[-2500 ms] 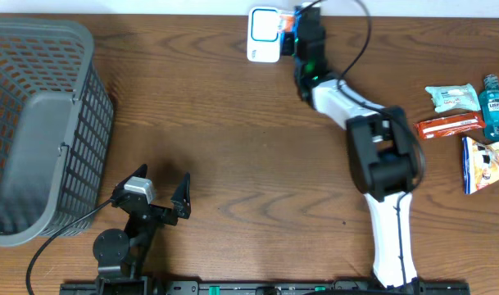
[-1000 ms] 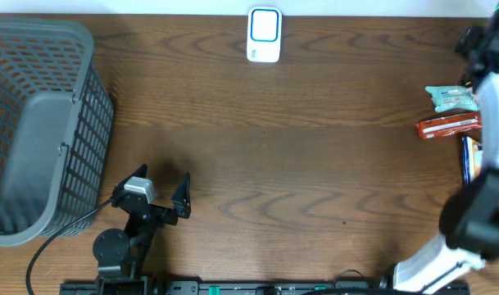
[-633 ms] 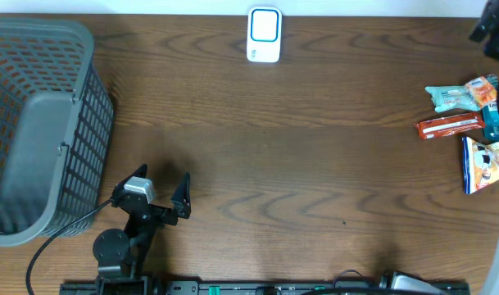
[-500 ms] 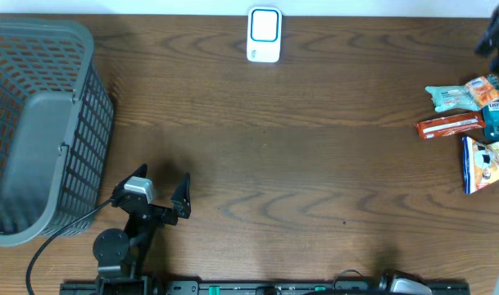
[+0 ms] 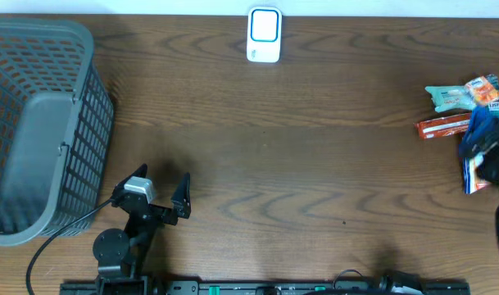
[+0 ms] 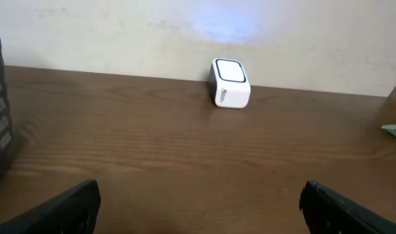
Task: Scan the item barcode
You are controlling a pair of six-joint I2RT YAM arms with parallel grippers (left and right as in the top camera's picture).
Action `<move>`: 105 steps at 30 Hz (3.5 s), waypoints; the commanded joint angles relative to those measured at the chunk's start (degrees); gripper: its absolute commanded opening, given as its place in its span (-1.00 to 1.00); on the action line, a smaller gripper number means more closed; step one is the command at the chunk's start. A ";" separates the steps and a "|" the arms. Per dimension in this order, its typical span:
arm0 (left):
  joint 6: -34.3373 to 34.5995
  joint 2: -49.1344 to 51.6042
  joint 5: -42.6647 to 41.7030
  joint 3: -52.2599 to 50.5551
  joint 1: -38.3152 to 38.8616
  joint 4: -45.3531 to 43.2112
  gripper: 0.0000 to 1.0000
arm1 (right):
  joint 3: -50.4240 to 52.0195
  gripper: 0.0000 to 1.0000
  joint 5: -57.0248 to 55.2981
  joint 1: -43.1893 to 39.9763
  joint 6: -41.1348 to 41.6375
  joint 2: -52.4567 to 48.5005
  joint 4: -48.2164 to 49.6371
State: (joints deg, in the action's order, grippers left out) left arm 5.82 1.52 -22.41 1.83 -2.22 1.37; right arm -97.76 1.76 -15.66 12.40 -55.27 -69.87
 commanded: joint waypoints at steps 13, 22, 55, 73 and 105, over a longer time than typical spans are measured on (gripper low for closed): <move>0.04 -0.15 -0.96 -1.60 -0.07 0.90 0.96 | 2.01 0.98 -0.98 0.46 -0.46 9.75 -17.42; 0.07 -0.15 -0.94 -1.60 -0.07 0.90 0.96 | 14.45 0.99 -1.88 7.91 -0.50 28.92 -5.11; 0.04 -0.15 -0.96 -1.60 -0.07 0.90 0.96 | 90.97 0.98 -3.58 16.22 -0.55 54.95 73.66; 0.04 -0.15 -0.96 -1.60 -0.07 0.90 0.96 | 97.44 0.99 -7.19 16.13 -0.87 54.95 66.12; -4.20 -0.68 3.52 -1.60 0.15 0.39 0.96 | 97.44 0.98 -7.21 15.98 -0.87 54.88 66.18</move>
State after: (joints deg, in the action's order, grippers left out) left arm 3.55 1.52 -22.09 1.83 -2.20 1.28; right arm -0.40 -4.95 0.56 12.34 -0.69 -3.57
